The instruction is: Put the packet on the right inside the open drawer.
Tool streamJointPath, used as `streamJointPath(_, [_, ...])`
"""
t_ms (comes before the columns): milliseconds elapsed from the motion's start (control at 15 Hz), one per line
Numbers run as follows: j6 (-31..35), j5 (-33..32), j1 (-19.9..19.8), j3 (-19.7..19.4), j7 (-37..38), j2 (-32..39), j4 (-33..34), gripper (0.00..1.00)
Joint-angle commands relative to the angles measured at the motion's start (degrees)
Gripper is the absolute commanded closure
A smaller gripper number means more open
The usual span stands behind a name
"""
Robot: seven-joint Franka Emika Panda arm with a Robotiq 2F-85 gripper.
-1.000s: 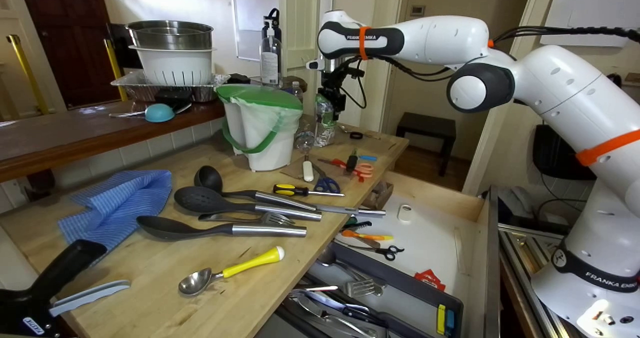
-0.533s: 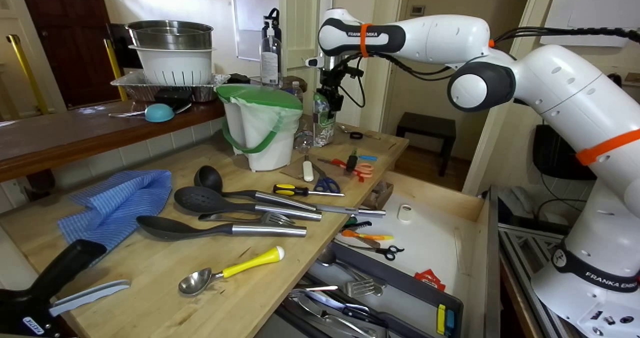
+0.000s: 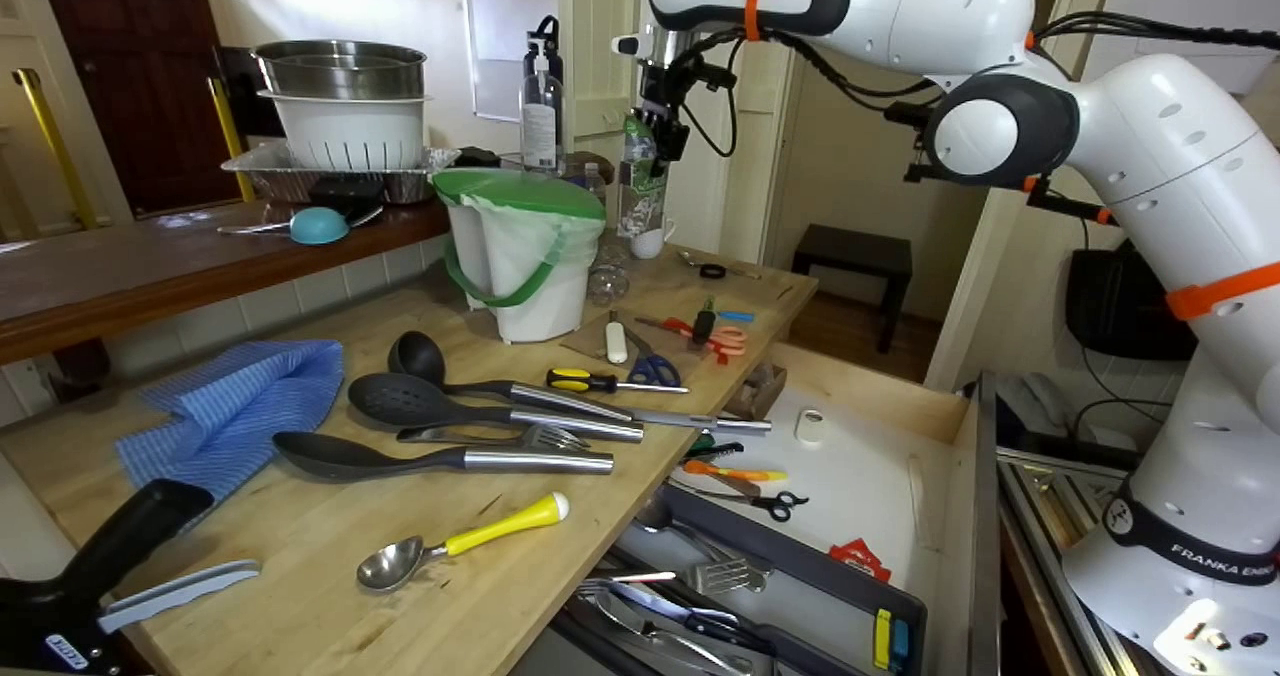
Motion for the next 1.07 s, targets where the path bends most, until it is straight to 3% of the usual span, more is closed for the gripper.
streamJointPath(0, [-2.9, -1.5, 2.1, -1.2, 2.6, -8.9, -4.7, 0.88])
streamJointPath(267, [-5.8, -1.0, 3.2, -1.7, 7.5, -17.4, -11.6, 0.88])
streamJointPath(600, [-3.7, 2.5, 3.2, -0.8, 13.4, -28.1, -25.2, 0.88])
streamJointPath(867, [-3.0, -2.3, 4.1, -1.1, 9.1, -36.1, -35.5, 0.88])
streamJointPath(1000, [-7.0, -2.5, 3.4, -0.9, 5.7, -39.6, -41.0, 0.88])
